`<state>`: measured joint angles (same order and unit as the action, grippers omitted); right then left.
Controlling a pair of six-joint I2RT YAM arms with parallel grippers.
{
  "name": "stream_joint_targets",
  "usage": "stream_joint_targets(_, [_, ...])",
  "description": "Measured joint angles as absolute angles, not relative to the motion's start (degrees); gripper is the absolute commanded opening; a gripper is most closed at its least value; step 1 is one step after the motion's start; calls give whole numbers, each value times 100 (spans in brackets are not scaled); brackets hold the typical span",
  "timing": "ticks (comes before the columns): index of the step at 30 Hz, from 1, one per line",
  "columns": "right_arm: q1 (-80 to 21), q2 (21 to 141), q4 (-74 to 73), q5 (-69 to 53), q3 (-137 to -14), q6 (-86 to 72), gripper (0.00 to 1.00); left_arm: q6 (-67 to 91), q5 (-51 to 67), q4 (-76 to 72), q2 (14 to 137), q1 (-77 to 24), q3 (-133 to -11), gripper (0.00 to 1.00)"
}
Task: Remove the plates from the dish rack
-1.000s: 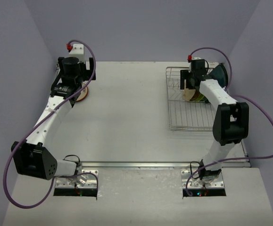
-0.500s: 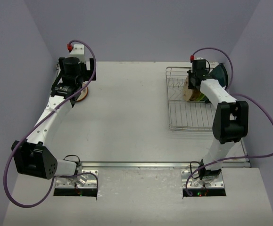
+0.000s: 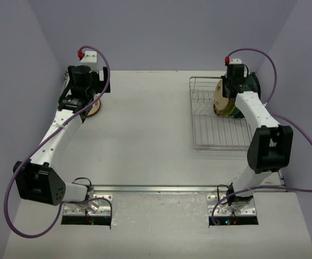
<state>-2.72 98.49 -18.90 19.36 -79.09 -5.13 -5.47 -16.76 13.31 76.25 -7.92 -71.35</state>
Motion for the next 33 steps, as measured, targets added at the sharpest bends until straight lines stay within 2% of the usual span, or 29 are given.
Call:
stream_joint_targets(5, [-280,9214,-1829,1881,-7915,-379,0,-592,-1145,1577,7625,-791,-7274,100])
stream_joint_targets(9, [-329,8373,-1497,1486,-7749,-284,0,-572,180,1823,7623,-791,-7500,100])
stream_joint_targets(14, [-326,7449,-1420,-18,-7610,-631,0,-113,2328,1955,7625,-962,-7533,100])
stream_joint_targets(19, [-577,7248,-1502,-1630,-7390,-1149,0,294,3129,1958,7665,-1776,-7538,99])
stream_joint_targets(22, [-911,7299,-1677,-2345,-7192,-1381,0,485,3397,1956,7779,-2196,-7572,95])
stream_joint_targets(29, [-1608,7361,-1915,-3316,-7061,-1724,0,913,3556,1941,8256,-2361,-7596,56])
stream_joint_targets(33, [-1588,7358,-1934,-3446,-7061,-1797,0,1001,3585,1950,8400,-2361,-7594,20])
